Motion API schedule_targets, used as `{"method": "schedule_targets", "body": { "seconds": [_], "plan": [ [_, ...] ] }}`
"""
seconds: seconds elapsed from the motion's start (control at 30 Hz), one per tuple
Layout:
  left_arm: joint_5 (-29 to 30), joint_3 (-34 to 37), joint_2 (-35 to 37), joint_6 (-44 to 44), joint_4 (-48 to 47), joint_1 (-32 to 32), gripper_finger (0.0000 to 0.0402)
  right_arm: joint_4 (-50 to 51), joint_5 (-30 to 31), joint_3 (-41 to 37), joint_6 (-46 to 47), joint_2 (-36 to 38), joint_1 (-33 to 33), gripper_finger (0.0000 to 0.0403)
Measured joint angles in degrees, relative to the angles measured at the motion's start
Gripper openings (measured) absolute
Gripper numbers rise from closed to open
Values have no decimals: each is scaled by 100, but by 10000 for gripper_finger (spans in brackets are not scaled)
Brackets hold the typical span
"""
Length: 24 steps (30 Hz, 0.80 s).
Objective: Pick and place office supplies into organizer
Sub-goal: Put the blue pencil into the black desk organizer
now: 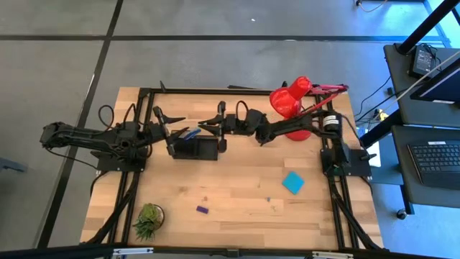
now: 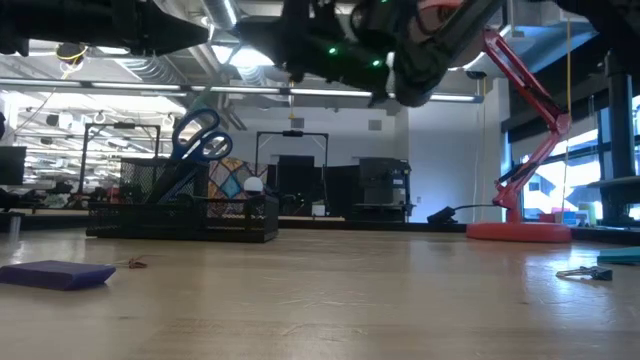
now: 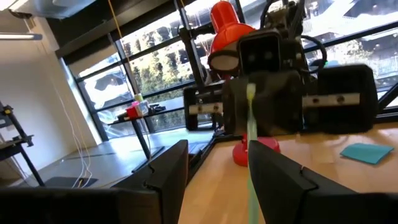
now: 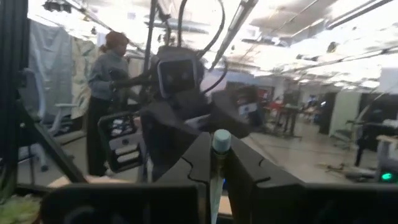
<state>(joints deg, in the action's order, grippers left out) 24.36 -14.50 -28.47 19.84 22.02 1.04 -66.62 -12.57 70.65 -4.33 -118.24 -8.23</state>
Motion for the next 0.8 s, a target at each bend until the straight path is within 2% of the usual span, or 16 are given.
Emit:
{"method": "schedule_targets", "body": {
  "seconds": [0.33,0.8],
  "plan": [
    [-2,0,-2,-9,-111,0,160,929,-259,920,51,-670,9,27],
    [-2,0,-2,-62,-164,0,157,1582,90,1027,-375,-692,12,27]
  ]
}}
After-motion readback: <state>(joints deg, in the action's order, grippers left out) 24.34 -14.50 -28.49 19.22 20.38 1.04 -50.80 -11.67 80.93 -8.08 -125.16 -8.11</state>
